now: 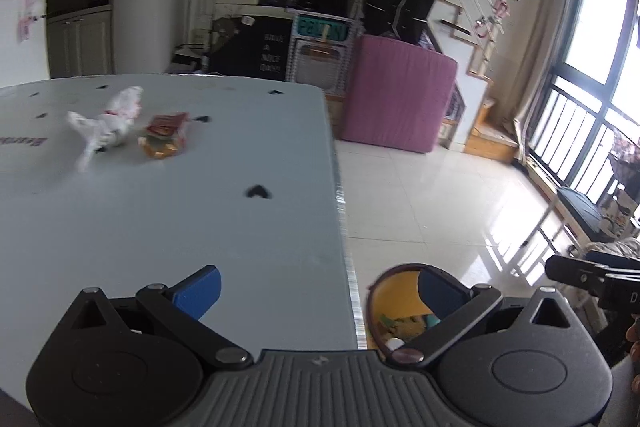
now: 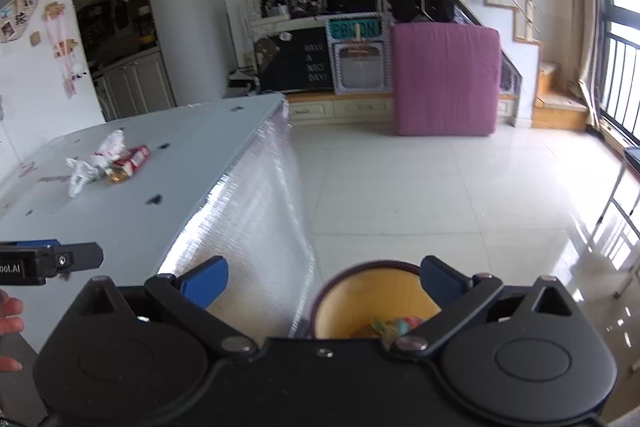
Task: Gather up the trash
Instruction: 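Move both open tools back from the bin toward the table, then grasp the white plastic bag with the left tool while the right tool grasps the red box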
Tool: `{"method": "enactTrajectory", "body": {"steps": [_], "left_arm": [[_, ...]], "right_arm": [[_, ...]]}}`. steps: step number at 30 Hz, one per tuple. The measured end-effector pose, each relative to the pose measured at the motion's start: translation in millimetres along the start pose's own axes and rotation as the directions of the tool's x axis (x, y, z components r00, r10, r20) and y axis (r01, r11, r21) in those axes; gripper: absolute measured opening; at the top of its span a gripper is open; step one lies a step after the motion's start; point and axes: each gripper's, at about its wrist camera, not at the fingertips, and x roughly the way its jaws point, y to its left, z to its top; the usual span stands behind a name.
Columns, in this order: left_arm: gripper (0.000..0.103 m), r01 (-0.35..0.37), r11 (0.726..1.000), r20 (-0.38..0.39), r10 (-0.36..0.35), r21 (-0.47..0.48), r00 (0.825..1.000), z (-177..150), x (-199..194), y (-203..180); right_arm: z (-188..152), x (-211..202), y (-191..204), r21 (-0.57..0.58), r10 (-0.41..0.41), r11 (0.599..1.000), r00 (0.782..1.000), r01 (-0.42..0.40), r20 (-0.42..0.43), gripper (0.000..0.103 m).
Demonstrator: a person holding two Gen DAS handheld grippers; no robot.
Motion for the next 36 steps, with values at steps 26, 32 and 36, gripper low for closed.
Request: {"method": "enactTrajectory", "body": {"steps": [26, 32, 36], "left_arm": [[0.103, -0.130, 0.984, 0.100, 0.142, -0.118, 0.985, 34, -5, 178], [0.103, -0.104, 0.988, 0.117, 0.117, -0.112, 0.986, 55, 9, 201], [0.103, -0.118, 0.988, 0.131, 0.130, -0.096, 0.983, 70, 19, 214]], "right_arm": [[50, 111, 188, -0.056, 0.142, 0.989, 0.989, -0.140, 0.033, 0.103], [73, 160, 242, -0.093, 0.187, 0.979, 0.981, -0.182, 0.044, 0.103], [86, 194, 270, -0.090, 0.193, 0.978, 0.979, -0.188, 0.059, 0.103]]}}
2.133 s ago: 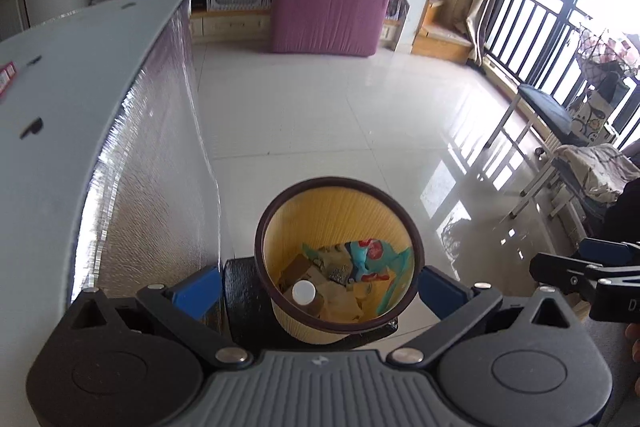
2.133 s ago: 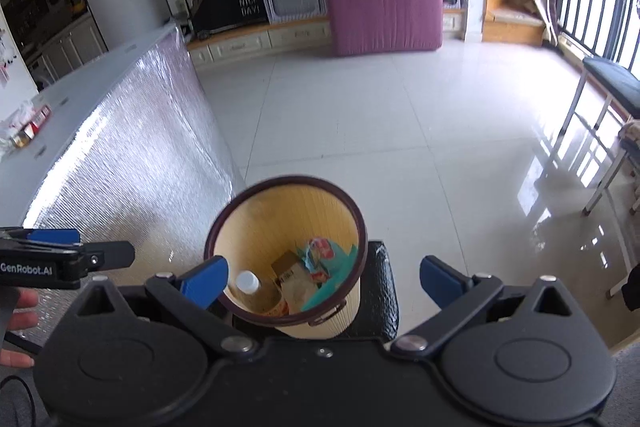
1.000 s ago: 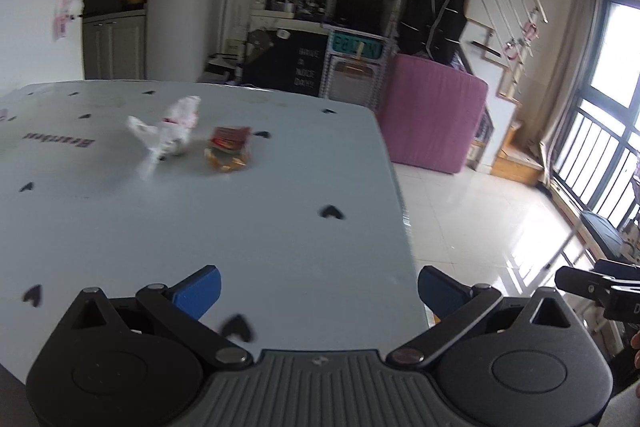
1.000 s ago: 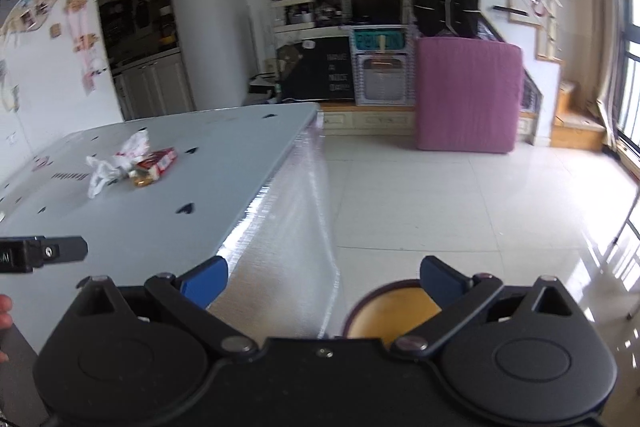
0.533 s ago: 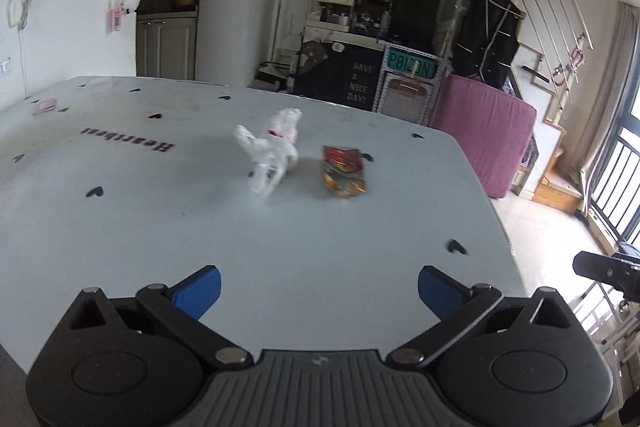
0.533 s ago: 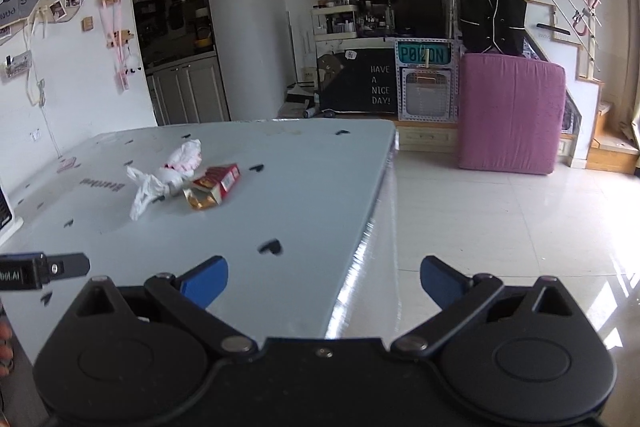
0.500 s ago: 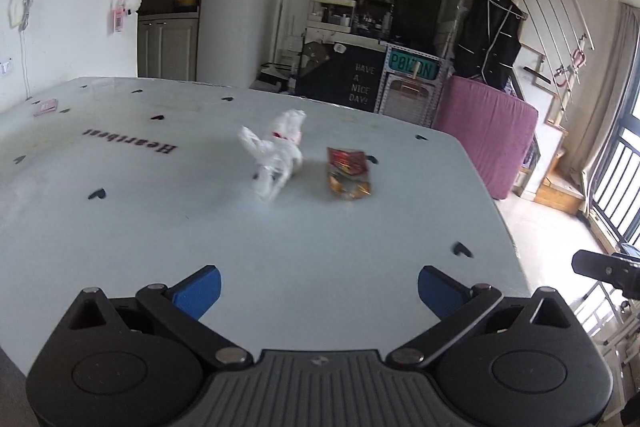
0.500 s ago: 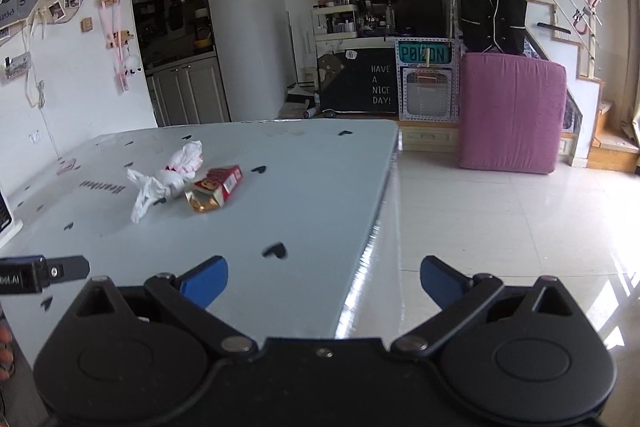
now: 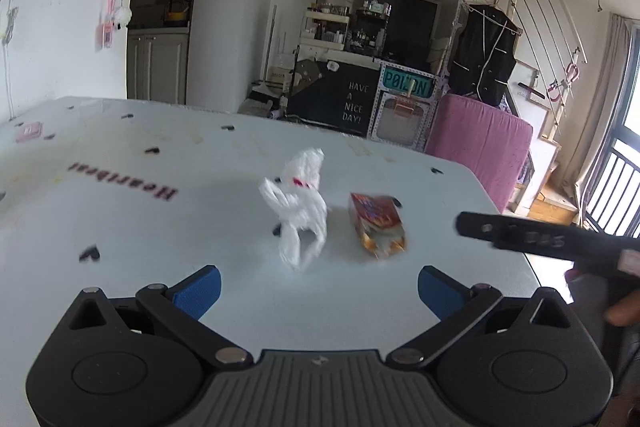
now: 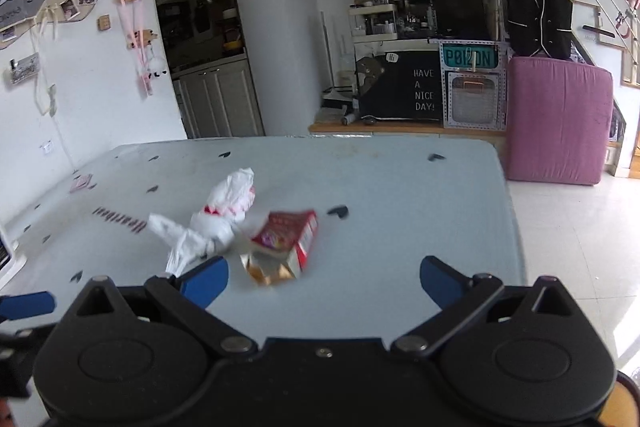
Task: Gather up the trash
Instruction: 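Grasp the white plastic bag with the left tool while the right tool grasps the red box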
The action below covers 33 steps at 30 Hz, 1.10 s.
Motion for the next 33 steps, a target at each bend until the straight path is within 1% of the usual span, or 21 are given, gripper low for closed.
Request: {"method": "enactTrajectory", "body": {"steps": [2, 3, 4, 5, 6, 8, 9, 10, 11, 12, 13, 14, 15, 17, 20, 22, 25, 29, 31, 33], "left_arm": [[0.103, 0.005, 1.000, 0.002, -0.005, 0.007, 1.000, 10, 10, 5], [0.103, 0.005, 1.000, 0.008, -0.005, 0.015, 1.000, 14, 14, 6], [0.103, 0.003, 1.000, 0.018, -0.003, 0.024, 1.000, 18, 19, 7], [0.103, 0.001, 1.000, 0.029, -0.002, 0.031, 1.000, 23, 24, 8], [0.103, 0.003, 0.999, 0.037, -0.004, 0.037, 0.999, 27, 30, 9], [0.103, 0.016, 0.999, 0.032, -0.017, 0.035, 0.999, 34, 43, 11], [0.103, 0.022, 0.999, 0.023, -0.022, 0.029, 0.999, 38, 51, 12], [0.103, 0.023, 0.999, 0.015, -0.024, 0.025, 1.000, 40, 58, 13], [0.103, 0.019, 1.000, 0.011, -0.019, 0.023, 1.000, 42, 67, 14], [0.103, 0.014, 1.000, 0.007, -0.014, 0.021, 1.000, 44, 75, 14], [0.103, 0.013, 1.000, 0.001, -0.013, 0.017, 1.000, 46, 83, 15], [0.103, 0.016, 1.000, -0.001, -0.016, 0.008, 1.000, 47, 91, 16], [0.103, 0.023, 1.000, 0.007, -0.023, -0.007, 1.000, 48, 97, 18], [0.103, 0.029, 0.999, 0.014, -0.029, -0.034, 0.999, 47, 109, 20], [0.103, 0.020, 0.999, 0.010, -0.019, -0.051, 1.000, 47, 125, 20], [0.103, 0.016, 0.999, 0.013, -0.015, -0.050, 1.000, 48, 134, 20], [0.101, -0.001, 0.998, 0.003, 0.001, -0.057, 1.000, 50, 147, 22], [0.085, -0.007, 0.997, -0.048, 0.003, -0.072, 0.999, 53, 168, 23], [0.079, -0.011, 0.998, -0.071, 0.006, -0.068, 0.997, 53, 175, 21], [0.077, -0.008, 0.999, -0.088, 0.004, -0.046, 0.996, 54, 181, 18]], "right_arm": [[2, 20, 7, 0.006, -0.006, 1.000, 1.000, 0.006, -0.004, 0.101], [2, 30, 10, 0.006, -0.008, 1.000, 1.000, 0.008, -0.015, 0.098], [3, 40, 13, 0.005, -0.015, 1.000, 0.999, 0.015, -0.028, 0.088], [3, 49, 15, 0.006, -0.018, 1.000, 0.999, 0.018, -0.043, 0.080], [3, 59, 16, 0.011, -0.013, 1.000, 0.998, 0.014, -0.060, 0.078], [1, 75, 17, 0.038, 0.002, 0.999, 0.995, 0.002, -0.104, 0.069], [1, 82, 17, 0.048, 0.009, 0.999, 0.993, -0.003, -0.116, 0.067], [-1, 88, 17, 0.048, 0.010, 0.999, 0.992, -0.005, -0.123, 0.062], [-3, 93, 17, 0.041, 0.006, 0.999, 0.992, -0.001, -0.127, 0.058], [-5, 97, 17, 0.038, 0.006, 0.999, 0.991, -0.001, -0.133, 0.056], [-7, 101, 16, 0.040, 0.015, 0.999, 0.990, -0.010, -0.142, 0.051], [-8, 105, 15, 0.047, 0.028, 0.999, 0.988, -0.021, -0.153, 0.043], [-9, 107, 13, 0.054, 0.043, 0.998, 0.988, -0.035, -0.151, 0.039], [-9, 105, 9, 0.058, 0.076, 0.996, 0.985, -0.068, -0.153, 0.017], [-12, 96, 3, 0.024, 0.099, 0.995, 0.983, -0.097, -0.156, 0.012], [-15, 87, -1, -0.005, 0.120, 0.992, 0.979, -0.123, -0.165, 0.011], [-19, 68, -13, -0.012, 0.145, 0.989, 0.973, -0.149, -0.179, 0.011], [-32, 40, -32, -0.025, 0.155, 0.986, 0.967, -0.163, -0.202, 0.009], [-38, 24, -41, -0.029, 0.162, 0.985, 0.964, -0.172, -0.212, 0.009], [-44, 7, -47, -0.050, 0.165, 0.982, 0.962, -0.180, -0.215, 0.009]]}}
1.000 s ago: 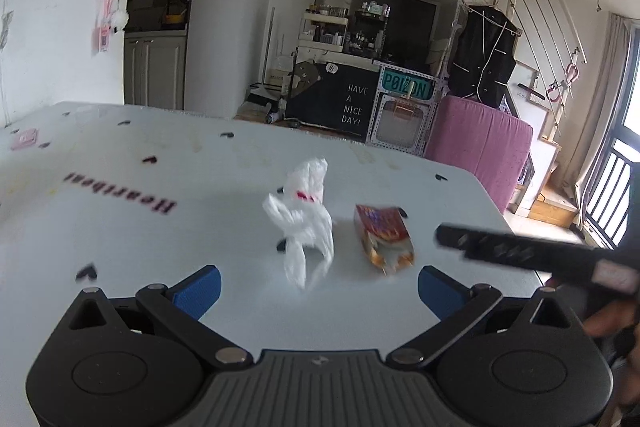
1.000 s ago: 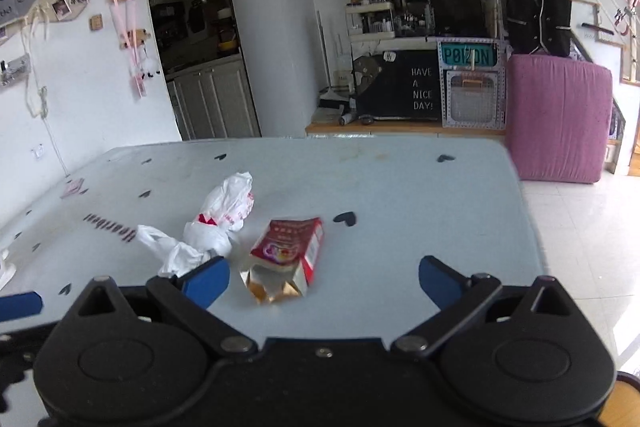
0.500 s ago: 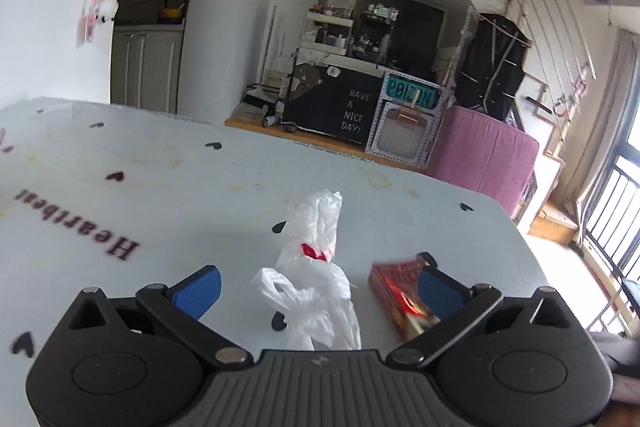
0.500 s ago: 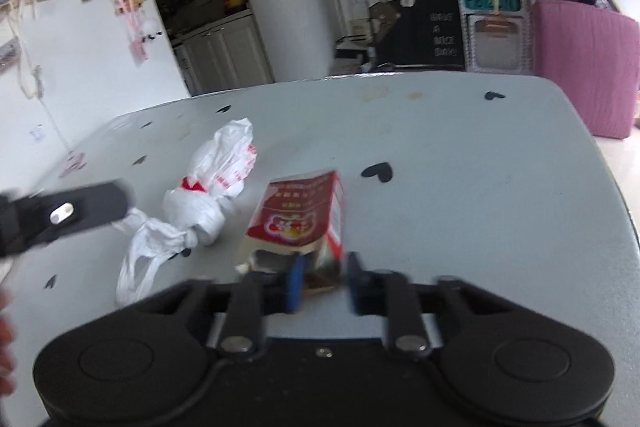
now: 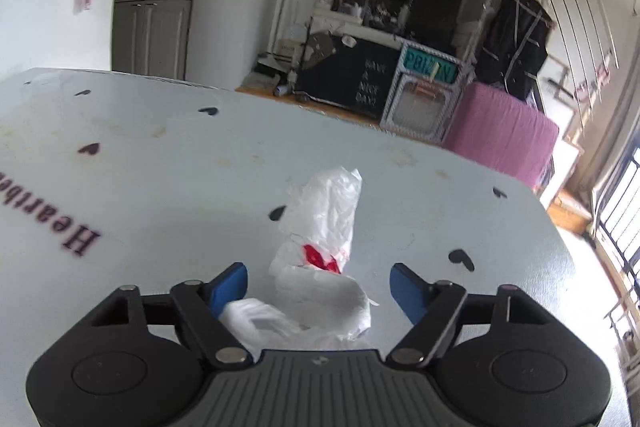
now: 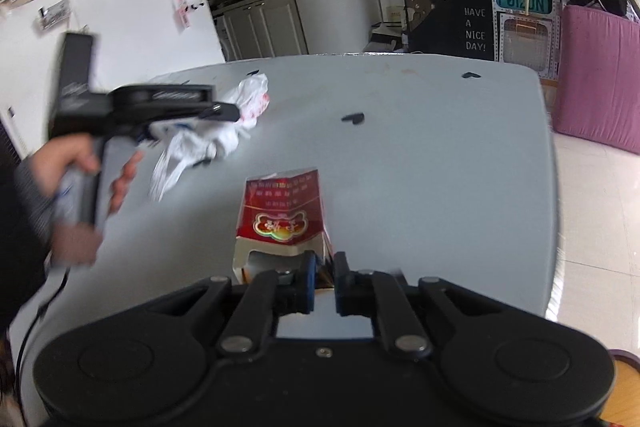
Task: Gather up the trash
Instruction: 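Grasp the white plastic bag with the left tool while the right tool grasps the red box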
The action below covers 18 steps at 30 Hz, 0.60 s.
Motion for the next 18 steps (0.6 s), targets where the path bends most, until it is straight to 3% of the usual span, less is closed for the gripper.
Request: {"method": "enactTrajectory", "body": {"steps": [3, 4, 7, 9, 11, 13, 15, 18], "left_arm": [[0.066, -0.031, 0.999, -0.001, 0.031, 0.045, 1.000, 1, 6, -6], [0.052, -0.044, 0.998, -0.002, 0.044, 0.048, 0.999, 1, 7, -6], [0.048, -0.053, 0.996, 0.008, 0.053, 0.078, 0.999, -2, 3, -10], [0.047, -0.045, 0.993, 0.007, 0.045, 0.112, 0.999, -7, -4, -14], [0.046, -0.029, 0.992, -0.001, 0.030, 0.121, 1.000, -14, -13, -17], [0.046, -0.008, 0.993, -0.010, 0.009, 0.121, 1.000, -21, -22, -18], [0.046, 0.009, 0.991, -0.018, -0.007, 0.132, 1.000, -29, -32, -21], [0.045, 0.036, 0.986, -0.046, -0.029, 0.164, 0.999, -40, -47, -28]], "right_arm": [[-14, -20, -3, -0.027, 0.002, 1.000, 1.000, -0.002, -0.007, 0.009], [-18, -26, -4, -0.028, 0.009, 1.000, 1.000, -0.010, -0.009, 0.009], [-28, -42, -6, -0.028, 0.019, 0.999, 1.000, -0.019, -0.004, 0.012], [-34, -52, -7, -0.021, 0.023, 1.000, 1.000, -0.023, 0.015, 0.025], [-38, -59, -7, -0.018, 0.034, 0.999, 0.999, -0.034, 0.034, 0.050], [-41, -64, -4, -0.018, 0.052, 0.999, 0.997, -0.051, 0.052, 0.055], [-43, -62, 2, -0.032, 0.052, 0.998, 0.997, -0.050, 0.064, 0.067], [-44, -52, 19, -0.120, 0.031, 0.993, 0.997, -0.021, 0.075, 0.079]]}}
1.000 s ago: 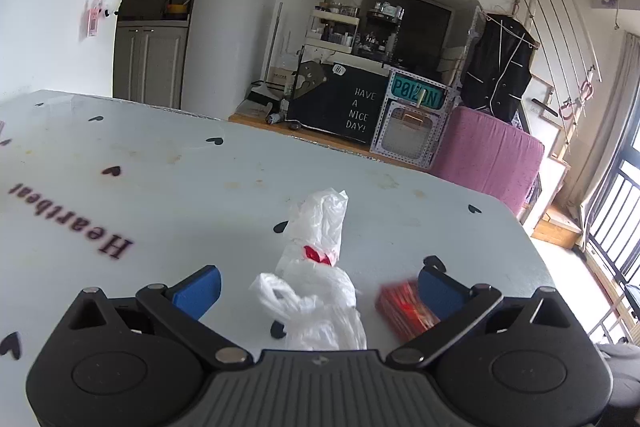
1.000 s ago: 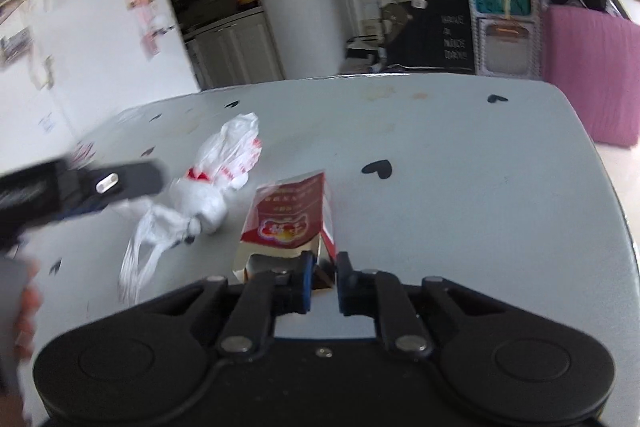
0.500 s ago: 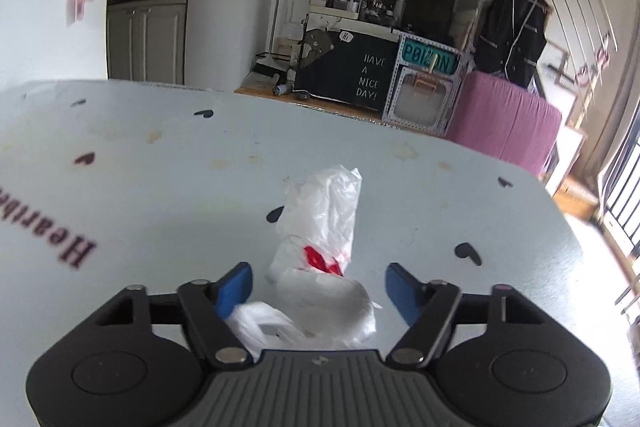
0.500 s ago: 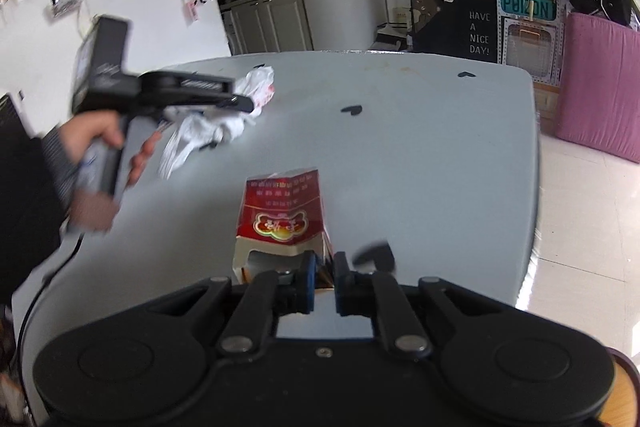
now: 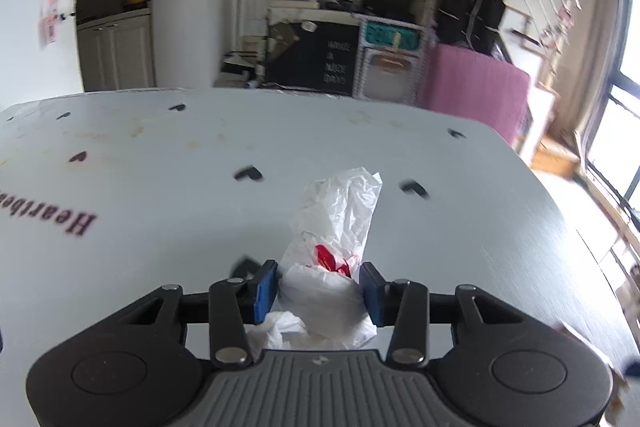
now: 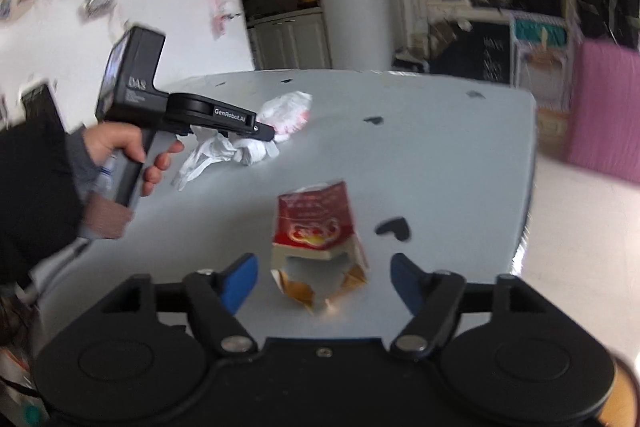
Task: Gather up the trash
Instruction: 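Grasp the white plastic bag with the left tool while the right tool grasps the red box, then carry the white plastic bag and red box with both tools over the bin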
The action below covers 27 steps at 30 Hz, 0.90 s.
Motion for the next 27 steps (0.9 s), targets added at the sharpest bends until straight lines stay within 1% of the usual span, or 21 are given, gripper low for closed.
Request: {"method": "enactTrajectory", "body": {"steps": [1, 2, 4, 5, 6, 8, 10, 11, 13, 16, 19, 23, 27], "left_arm": [[0.044, 0.009, 1.000, -0.010, -0.009, 0.002, 1.000, -4, -6, -2], [0.044, 0.018, 1.000, -0.017, -0.018, 0.002, 1.000, -8, -11, -3], [0.044, 0.029, 1.000, -0.026, -0.029, 0.004, 0.999, -16, -22, -6], [0.044, 0.032, 0.999, -0.027, -0.032, 0.005, 0.999, -21, -27, -8], [0.044, 0.033, 0.999, -0.027, -0.033, 0.006, 0.999, -25, -32, -9], [0.043, 0.036, 0.999, -0.025, -0.036, 0.002, 0.999, -34, -42, -13], [0.043, 0.036, 0.999, -0.023, -0.036, -0.014, 0.999, -43, -52, -18], [0.043, 0.034, 0.999, -0.020, -0.035, -0.019, 0.999, -48, -57, -21], [0.043, 0.028, 0.999, -0.014, -0.028, -0.024, 1.000, -57, -67, -28], [0.042, 0.028, 0.997, -0.012, -0.029, -0.069, 1.000, -65, -78, -33], [0.042, 0.011, 0.996, -0.008, -0.012, -0.089, 1.000, -74, -89, -41], [0.042, 0.008, 0.994, 0.001, -0.008, -0.113, 1.000, -85, -103, -51], [0.042, -0.005, 0.992, 0.022, 0.008, -0.130, 1.000, -90, -117, -59]], "right_arm": [[0, 4, 5, -0.027, -0.019, 0.999, 1.000, 0.019, -0.002, 0.083], [0, 10, 9, -0.049, -0.040, 0.998, 0.999, 0.040, -0.006, 0.084], [1, 20, 13, -0.069, -0.060, 0.996, 0.998, 0.059, -0.019, 0.084], [3, 25, 13, -0.076, -0.065, 0.995, 0.997, 0.062, -0.044, 0.083], [4, 27, 14, -0.084, -0.072, 0.994, 0.996, 0.068, -0.051, 0.082], [5, 26, 13, -0.078, -0.079, 0.994, 0.996, 0.075, -0.044, 0.074], [6, 24, 9, -0.055, -0.076, 0.996, 0.996, 0.074, -0.041, 0.069], [7, 24, 8, -0.046, -0.077, 0.996, 0.996, 0.075, -0.041, 0.064], [10, 23, 5, -0.012, -0.063, 0.998, 0.997, 0.062, -0.042, 0.057], [12, 23, 6, 0.018, -0.041, 0.999, 0.998, 0.042, -0.045, 0.054], [9, 15, 11, 0.019, -0.048, 0.999, 0.998, 0.049, -0.044, 0.052], [6, -1, 8, 0.048, -0.059, 0.997, 0.997, 0.061, -0.039, 0.050], [2, -15, 9, 0.053, -0.074, 0.996, 0.996, 0.076, -0.042, 0.049]]}}
